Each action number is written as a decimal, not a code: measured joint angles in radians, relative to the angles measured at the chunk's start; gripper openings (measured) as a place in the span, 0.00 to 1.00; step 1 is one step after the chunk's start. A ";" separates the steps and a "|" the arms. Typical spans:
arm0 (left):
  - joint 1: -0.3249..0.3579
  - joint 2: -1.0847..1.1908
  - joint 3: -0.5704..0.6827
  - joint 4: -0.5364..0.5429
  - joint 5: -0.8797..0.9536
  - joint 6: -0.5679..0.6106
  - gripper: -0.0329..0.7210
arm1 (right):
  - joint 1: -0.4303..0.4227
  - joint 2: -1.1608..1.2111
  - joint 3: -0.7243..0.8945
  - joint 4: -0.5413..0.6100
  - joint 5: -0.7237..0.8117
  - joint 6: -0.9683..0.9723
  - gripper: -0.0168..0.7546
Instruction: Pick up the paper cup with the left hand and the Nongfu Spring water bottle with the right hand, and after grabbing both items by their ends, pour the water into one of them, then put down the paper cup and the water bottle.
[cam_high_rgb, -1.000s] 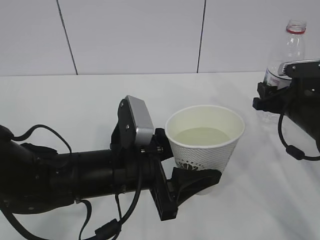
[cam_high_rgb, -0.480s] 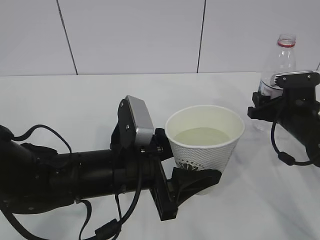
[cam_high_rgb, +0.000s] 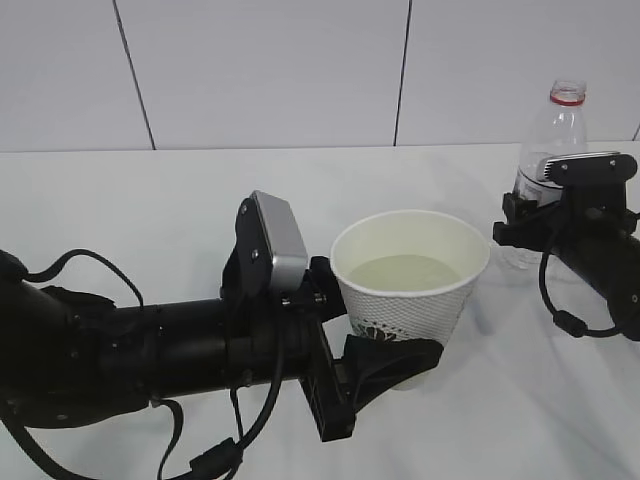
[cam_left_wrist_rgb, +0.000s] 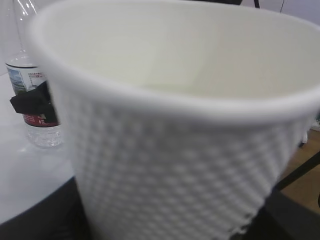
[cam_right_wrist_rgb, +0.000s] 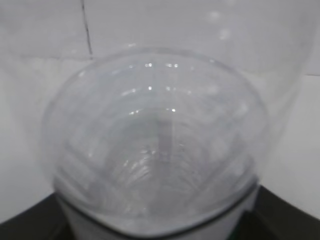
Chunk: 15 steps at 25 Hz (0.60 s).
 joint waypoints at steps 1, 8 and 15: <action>0.000 0.000 0.000 0.000 0.000 0.000 0.74 | 0.000 0.000 0.000 0.000 0.000 0.001 0.61; 0.000 0.000 0.000 0.000 0.000 0.000 0.74 | 0.000 0.000 0.033 0.006 -0.012 0.083 0.77; 0.000 0.000 0.000 0.000 0.000 0.000 0.74 | 0.000 0.000 0.055 0.032 -0.051 0.094 0.84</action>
